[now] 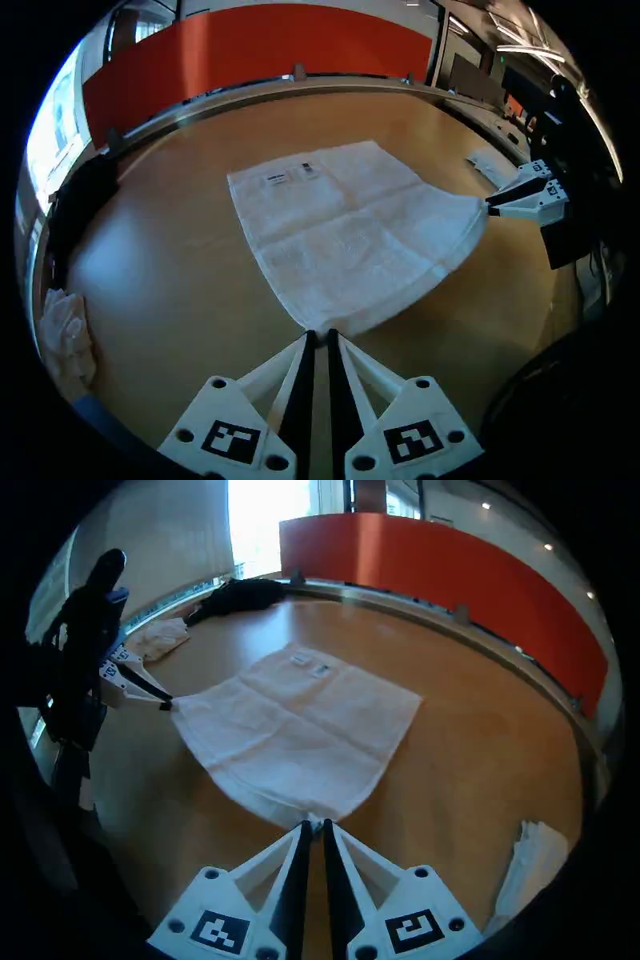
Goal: Fold towel
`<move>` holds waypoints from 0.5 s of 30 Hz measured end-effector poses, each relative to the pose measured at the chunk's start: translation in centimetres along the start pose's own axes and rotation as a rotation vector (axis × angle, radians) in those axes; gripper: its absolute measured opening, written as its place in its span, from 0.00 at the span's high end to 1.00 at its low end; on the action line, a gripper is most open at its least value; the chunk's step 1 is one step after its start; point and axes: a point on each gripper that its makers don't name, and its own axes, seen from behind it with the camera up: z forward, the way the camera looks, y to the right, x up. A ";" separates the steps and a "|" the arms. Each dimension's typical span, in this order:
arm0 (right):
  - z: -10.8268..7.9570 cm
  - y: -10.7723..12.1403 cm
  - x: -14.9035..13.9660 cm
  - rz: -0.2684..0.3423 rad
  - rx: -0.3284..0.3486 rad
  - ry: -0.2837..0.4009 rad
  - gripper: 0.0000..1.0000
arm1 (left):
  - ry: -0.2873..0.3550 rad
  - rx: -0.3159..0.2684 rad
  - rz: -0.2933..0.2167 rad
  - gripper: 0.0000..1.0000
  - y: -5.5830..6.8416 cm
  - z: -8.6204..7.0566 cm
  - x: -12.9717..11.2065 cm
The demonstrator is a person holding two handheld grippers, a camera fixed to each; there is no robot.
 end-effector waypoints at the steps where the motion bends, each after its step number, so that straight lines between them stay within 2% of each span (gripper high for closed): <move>1: -0.2 0.0 0.3 0.000 0.000 0.006 0.88 | 0.002 0.000 -0.003 0.89 0.0 -0.2 0.2; 15: -3.2 -0.6 3.3 0.008 0.017 0.044 0.88 | 0.010 -0.015 -0.057 0.89 0.7 -3.1 1.8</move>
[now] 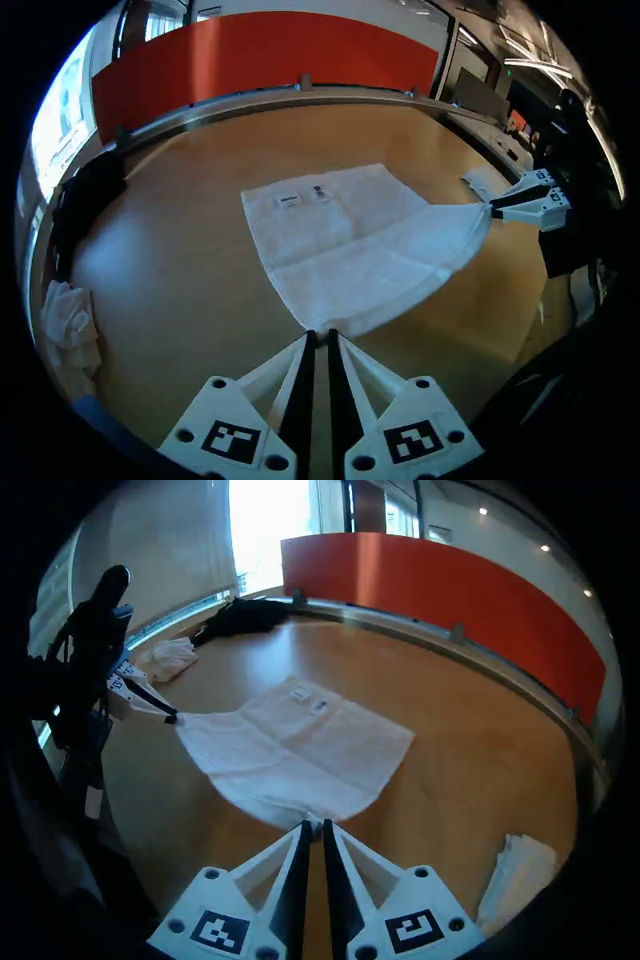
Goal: Fold towel
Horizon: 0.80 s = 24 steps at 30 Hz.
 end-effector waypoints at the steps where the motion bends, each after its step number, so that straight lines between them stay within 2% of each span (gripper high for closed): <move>1: -0.2 0.0 0.2 0.000 0.001 0.001 0.88 | -0.001 -0.001 -0.004 0.89 0.1 -0.3 0.1; 9: -2.1 -0.6 1.3 -0.010 0.014 0.006 0.88 | -0.010 -0.008 -0.020 0.89 1.0 -2.2 0.4; 17: -3.1 -0.9 1.7 -0.007 0.027 -0.001 0.88 | -0.024 -0.020 -0.042 0.89 2.1 -3.7 0.2; 24: -3.1 -0.6 1.8 -0.009 0.032 -0.007 0.88 | -0.022 -0.025 -0.066 0.89 2.4 -3.6 0.3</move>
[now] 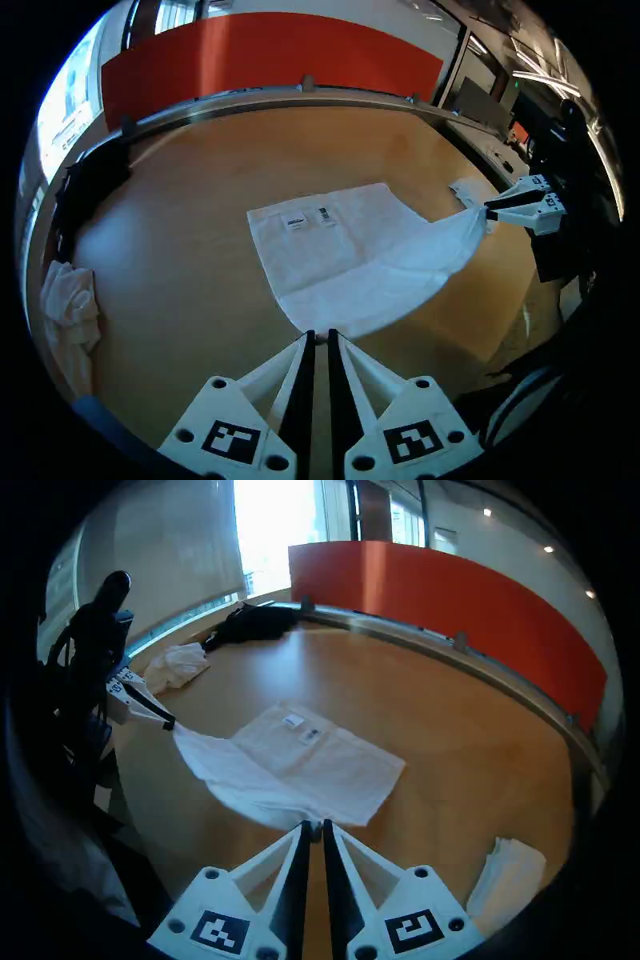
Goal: Fold towel
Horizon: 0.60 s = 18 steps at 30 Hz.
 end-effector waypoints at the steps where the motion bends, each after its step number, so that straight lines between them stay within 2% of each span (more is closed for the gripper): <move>1: 0.1 0.1 0.1 -0.001 0.000 0.000 0.88 | 0.002 0.001 0.001 0.89 -0.1 0.1 0.2; 11: 1.6 2.3 0.9 -0.009 -0.006 -0.002 0.88 | 0.033 0.013 0.017 0.89 -1.8 1.7 2.9; 18: 3.2 4.1 1.3 -0.001 -0.007 -0.012 0.88 | 0.044 0.018 0.041 0.89 -2.9 3.5 4.8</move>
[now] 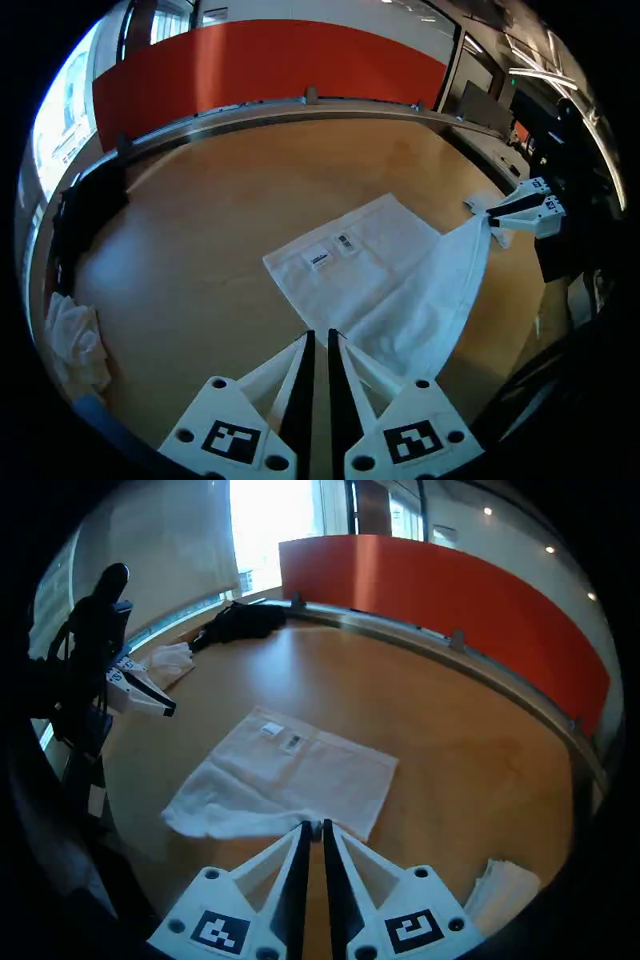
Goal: Fold towel
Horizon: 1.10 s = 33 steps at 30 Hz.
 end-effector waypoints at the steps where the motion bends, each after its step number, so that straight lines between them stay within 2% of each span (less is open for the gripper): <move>1: 0.1 0.0 0.0 0.002 0.000 0.000 0.88 | 0.003 -0.002 0.002 0.89 0.0 0.1 0.2; 11: -0.1 -0.1 0.2 0.002 -0.004 0.002 0.88 | 0.022 -0.046 0.017 0.89 1.3 0.0 0.7; 15: -0.3 -0.1 0.2 -0.003 -0.006 0.001 0.88 | 0.008 -0.054 0.040 0.76 1.8 -0.1 -0.3; 17: -0.3 -0.1 0.2 -0.006 -0.006 0.001 0.88 | -0.004 -0.060 0.051 0.59 2.1 -0.1 -0.8; 19: -0.3 -0.2 0.2 -0.009 -0.006 0.001 0.88 | -0.016 -0.072 0.060 0.38 2.6 -0.1 -1.4; 21: -0.3 -0.3 0.2 -0.012 -0.006 0.000 0.88 | -0.026 -0.083 0.069 0.34 3.1 0.0 -2.0; 33: -0.2 -0.3 -0.1 -0.017 -0.006 -0.003 0.88 | -0.055 -0.107 0.116 0.32 5.3 0.5 -4.8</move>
